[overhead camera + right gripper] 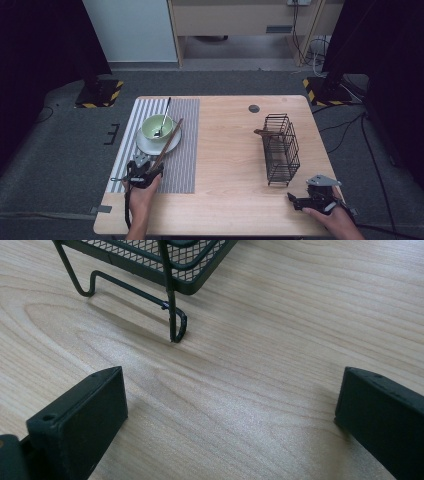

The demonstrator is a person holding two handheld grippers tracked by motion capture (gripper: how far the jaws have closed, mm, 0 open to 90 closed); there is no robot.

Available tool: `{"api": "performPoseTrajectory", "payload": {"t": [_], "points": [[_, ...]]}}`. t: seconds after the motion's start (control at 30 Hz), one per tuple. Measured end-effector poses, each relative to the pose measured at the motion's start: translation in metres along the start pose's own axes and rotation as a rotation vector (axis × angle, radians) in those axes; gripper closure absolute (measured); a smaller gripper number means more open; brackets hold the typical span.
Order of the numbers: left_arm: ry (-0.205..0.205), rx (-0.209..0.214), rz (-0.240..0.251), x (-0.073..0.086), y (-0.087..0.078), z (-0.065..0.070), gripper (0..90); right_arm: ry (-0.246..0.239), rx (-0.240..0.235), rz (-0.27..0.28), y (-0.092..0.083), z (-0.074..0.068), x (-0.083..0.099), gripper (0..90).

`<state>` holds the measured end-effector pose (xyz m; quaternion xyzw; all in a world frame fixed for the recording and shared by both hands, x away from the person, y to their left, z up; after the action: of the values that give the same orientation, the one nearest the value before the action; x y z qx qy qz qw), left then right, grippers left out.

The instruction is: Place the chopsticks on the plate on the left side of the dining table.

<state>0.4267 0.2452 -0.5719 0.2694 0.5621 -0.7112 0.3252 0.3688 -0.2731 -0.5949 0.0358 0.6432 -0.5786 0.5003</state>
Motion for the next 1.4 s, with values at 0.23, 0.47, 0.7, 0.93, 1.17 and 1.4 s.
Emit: {"api": "performPoseTrajectory", "payload": {"t": [0.23, 0.47, 0.7, 0.93, 1.17, 1.4], "points": [[0.005, -0.006, -0.016, 0.002, 0.001, 0.000, 38.6, 0.002, 0.000, 0.000, 0.000, 0.000, 0.000, 0.3], [0.015, -0.014, -0.027, 0.003, 0.002, -0.005, 41.5, 0.000, 0.000, 0.000, 0.000, 0.000, 0.000, 0.3], [0.020, 0.004, -0.036, 0.004, 0.002, -0.005, 46.3, 0.000, 0.000, 0.000, 0.000, 0.000, 0.000, 0.4], [0.020, -0.013, -0.020, 0.002, 0.000, -0.008, 47.1, 0.000, 0.000, 0.000, 0.000, 0.000, 0.000, 0.4], [0.019, -0.017, -0.016, 0.001, 0.000, -0.013, 48.7, 0.000, 0.000, 0.000, 0.000, 0.000, 0.000, 0.4], [0.020, -0.013, -0.012, -0.001, -0.001, -0.014, 50.6, 0.000, 0.000, 0.000, 0.000, 0.000, 0.000, 0.4]]}}
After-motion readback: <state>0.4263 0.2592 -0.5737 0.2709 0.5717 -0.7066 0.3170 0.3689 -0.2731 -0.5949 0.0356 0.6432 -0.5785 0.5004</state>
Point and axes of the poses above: each handheld gripper's, and its own axes: y roughly forward along the jaws, x roughly out of its underside, z roughly to its right, the point moved 8 cm from there along y, roughly forward along the jaws, and after that the axes turned 14 degrees about -y, right-handed, at the moved point
